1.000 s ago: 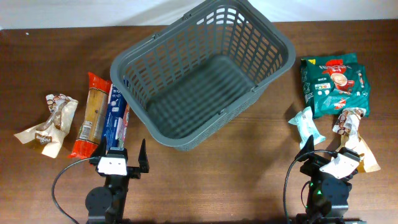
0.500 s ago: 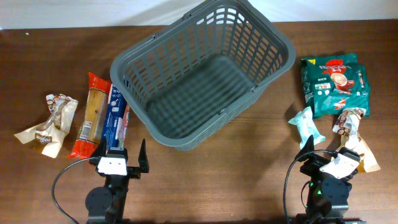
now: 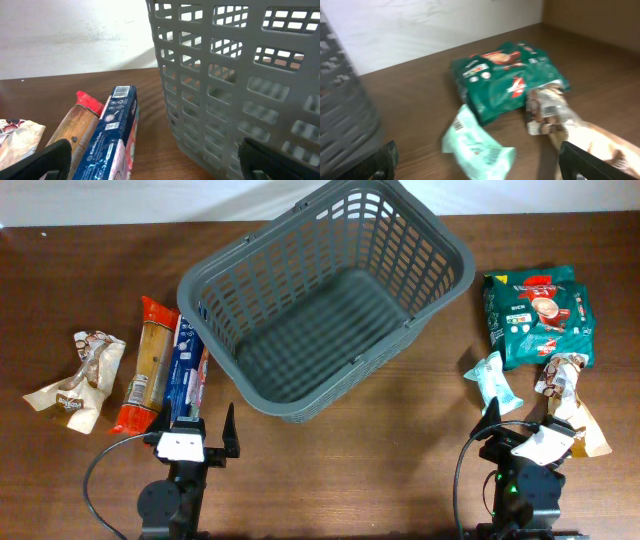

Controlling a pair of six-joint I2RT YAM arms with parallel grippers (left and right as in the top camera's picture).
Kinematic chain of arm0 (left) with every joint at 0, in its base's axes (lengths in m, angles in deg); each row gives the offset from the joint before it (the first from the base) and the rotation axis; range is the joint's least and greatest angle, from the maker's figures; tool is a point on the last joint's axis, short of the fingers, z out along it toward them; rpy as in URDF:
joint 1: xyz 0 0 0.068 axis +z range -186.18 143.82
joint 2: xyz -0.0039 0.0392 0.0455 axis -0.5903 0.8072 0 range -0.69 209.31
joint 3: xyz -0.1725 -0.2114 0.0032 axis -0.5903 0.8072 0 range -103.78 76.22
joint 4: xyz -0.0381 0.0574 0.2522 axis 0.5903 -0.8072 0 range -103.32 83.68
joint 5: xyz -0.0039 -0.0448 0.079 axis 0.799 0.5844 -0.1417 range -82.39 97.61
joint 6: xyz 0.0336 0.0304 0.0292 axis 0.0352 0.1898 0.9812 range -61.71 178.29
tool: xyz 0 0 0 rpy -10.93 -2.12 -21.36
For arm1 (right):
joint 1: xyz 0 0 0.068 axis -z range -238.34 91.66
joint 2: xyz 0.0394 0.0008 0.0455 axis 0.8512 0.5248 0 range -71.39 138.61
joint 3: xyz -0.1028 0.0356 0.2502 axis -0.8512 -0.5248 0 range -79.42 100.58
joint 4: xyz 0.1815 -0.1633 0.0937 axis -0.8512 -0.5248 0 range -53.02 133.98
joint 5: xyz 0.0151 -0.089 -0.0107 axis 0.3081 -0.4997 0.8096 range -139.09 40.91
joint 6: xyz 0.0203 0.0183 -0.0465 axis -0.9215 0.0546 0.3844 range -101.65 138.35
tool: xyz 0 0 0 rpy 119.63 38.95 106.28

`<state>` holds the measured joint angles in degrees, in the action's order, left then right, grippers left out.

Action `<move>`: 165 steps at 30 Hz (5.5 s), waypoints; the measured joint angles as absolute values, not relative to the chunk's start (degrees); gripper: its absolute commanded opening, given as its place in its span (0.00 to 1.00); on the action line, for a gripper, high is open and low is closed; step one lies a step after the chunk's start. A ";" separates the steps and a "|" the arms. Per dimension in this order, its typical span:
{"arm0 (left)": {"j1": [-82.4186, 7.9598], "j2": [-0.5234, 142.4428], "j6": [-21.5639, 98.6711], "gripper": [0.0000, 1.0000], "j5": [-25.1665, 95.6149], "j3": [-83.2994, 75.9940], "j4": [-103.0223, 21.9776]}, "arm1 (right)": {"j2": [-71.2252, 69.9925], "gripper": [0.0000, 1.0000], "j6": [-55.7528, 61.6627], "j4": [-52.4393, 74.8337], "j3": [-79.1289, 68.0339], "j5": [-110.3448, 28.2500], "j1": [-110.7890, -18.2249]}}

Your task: Pack container

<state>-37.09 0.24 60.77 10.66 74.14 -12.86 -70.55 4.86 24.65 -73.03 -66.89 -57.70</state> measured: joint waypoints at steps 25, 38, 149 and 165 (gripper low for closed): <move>-37.09 0.09 60.77 0.99 10.66 74.31 -12.84 | -13.11 0.99 7.09 -13.45 13.61 -34.44 -52.85; -37.09 0.04 60.79 0.99 10.68 74.31 -12.82 | 36.77 0.99 14.69 -35.52 66.90 -23.46 -52.85; -37.09 0.04 60.79 0.99 10.68 74.31 -12.82 | 56.40 0.57 -1.13 -51.61 69.02 -39.24 -62.07; -37.09 0.04 60.77 0.99 10.66 74.31 -12.82 | 51.00 0.67 12.75 -51.06 87.36 -41.98 -61.85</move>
